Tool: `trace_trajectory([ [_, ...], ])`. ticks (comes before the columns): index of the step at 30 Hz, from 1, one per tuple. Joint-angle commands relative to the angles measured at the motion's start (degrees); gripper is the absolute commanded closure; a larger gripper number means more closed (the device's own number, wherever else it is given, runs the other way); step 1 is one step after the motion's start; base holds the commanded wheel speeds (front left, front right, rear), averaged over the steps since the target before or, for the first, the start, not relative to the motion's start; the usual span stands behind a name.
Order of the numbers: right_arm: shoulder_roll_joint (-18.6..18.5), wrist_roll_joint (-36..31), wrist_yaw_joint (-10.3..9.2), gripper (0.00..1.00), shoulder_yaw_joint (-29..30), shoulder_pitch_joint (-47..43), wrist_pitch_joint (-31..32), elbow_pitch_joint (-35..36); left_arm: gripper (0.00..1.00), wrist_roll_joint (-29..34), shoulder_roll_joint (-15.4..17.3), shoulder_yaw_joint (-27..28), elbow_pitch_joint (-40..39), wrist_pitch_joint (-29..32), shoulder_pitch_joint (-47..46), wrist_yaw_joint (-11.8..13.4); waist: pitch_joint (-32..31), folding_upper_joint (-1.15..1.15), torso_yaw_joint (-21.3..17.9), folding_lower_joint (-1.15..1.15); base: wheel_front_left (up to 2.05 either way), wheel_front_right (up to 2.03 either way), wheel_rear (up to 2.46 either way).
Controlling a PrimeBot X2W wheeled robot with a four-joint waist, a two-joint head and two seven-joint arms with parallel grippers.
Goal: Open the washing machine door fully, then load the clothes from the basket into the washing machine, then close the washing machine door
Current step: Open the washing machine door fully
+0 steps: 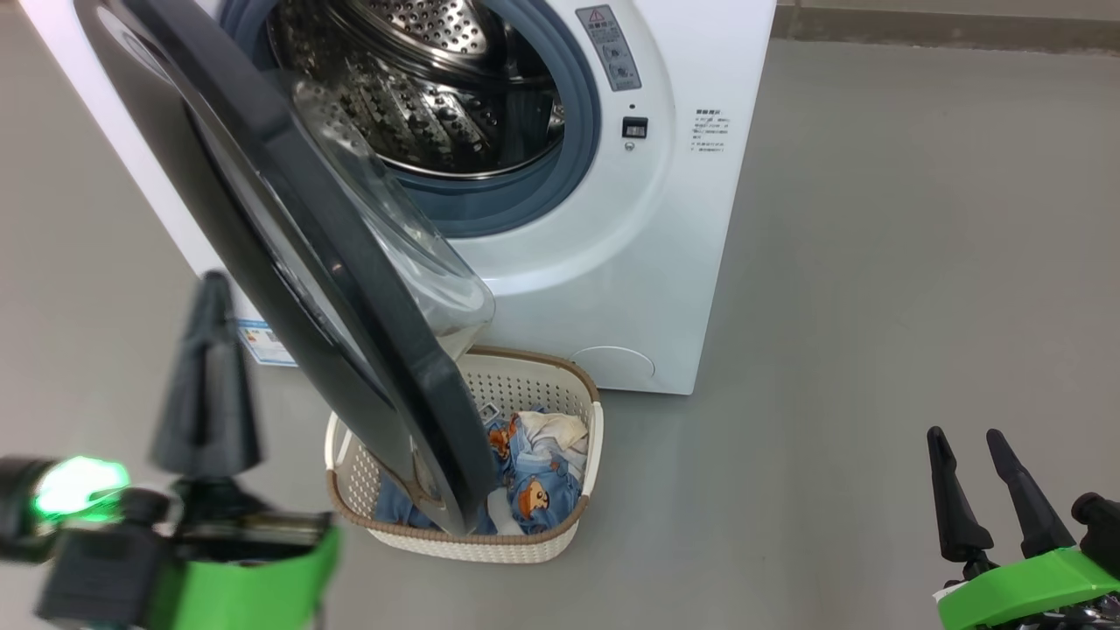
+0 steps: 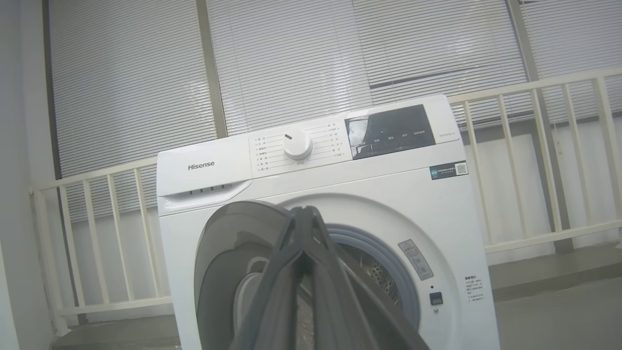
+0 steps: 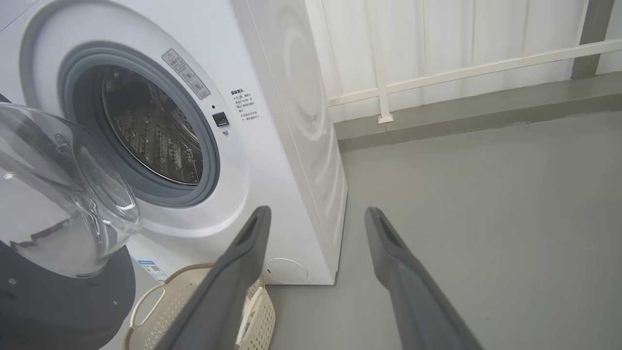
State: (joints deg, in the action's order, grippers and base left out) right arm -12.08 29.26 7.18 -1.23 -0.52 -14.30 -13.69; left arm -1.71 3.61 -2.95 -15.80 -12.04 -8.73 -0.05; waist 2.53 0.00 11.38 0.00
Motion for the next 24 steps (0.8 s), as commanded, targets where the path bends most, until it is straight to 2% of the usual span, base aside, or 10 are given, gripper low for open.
trace_trajectory([
  [1, -1.36, -0.77, 0.31, 0.00, -0.76, 0.45, -0.70, 1.55, 1.00, 0.44, 0.27, 0.22, -3.02, 0.88, -2.72, -0.16, 0.27, 0.00, 0.02, 0.00, 0.00, 0.00, 0.00],
  [6, -1.30, -1.63, 0.31, 0.00, -1.26, 0.88, -0.70, 1.62, 1.00, -1.47, -0.50, -11.01, -7.58, 4.95, -3.95, -0.80, 0.94, 0.00, -0.22, 0.00, 0.00, 0.00, 0.00],
  [12, -1.31, -1.83, 0.31, 0.00, -1.80, 1.52, -0.70, 1.62, 1.00, -5.72, -0.70, -21.46, -1.48, 7.46, -4.95, 0.32, 2.01, 0.00, -0.65, 0.00, 0.00, 0.00, 0.00],
  [17, -1.79, -2.32, 0.31, 0.00, -2.51, 1.90, -0.70, 1.26, 1.00, -9.96, -0.72, -26.13, 7.56, 8.28, -5.81, 2.31, 2.85, 0.00, -0.72, 0.00, 0.00, 0.00, 0.00],
  [24, -2.30, -3.33, 0.31, 0.00, -2.92, 2.39, -0.70, 1.36, 1.00, -13.69, -0.72, -26.59, 16.44, 7.16, -6.71, 5.69, 3.70, 0.00, -0.51, 0.00, 0.00, 0.00, 0.00],
])
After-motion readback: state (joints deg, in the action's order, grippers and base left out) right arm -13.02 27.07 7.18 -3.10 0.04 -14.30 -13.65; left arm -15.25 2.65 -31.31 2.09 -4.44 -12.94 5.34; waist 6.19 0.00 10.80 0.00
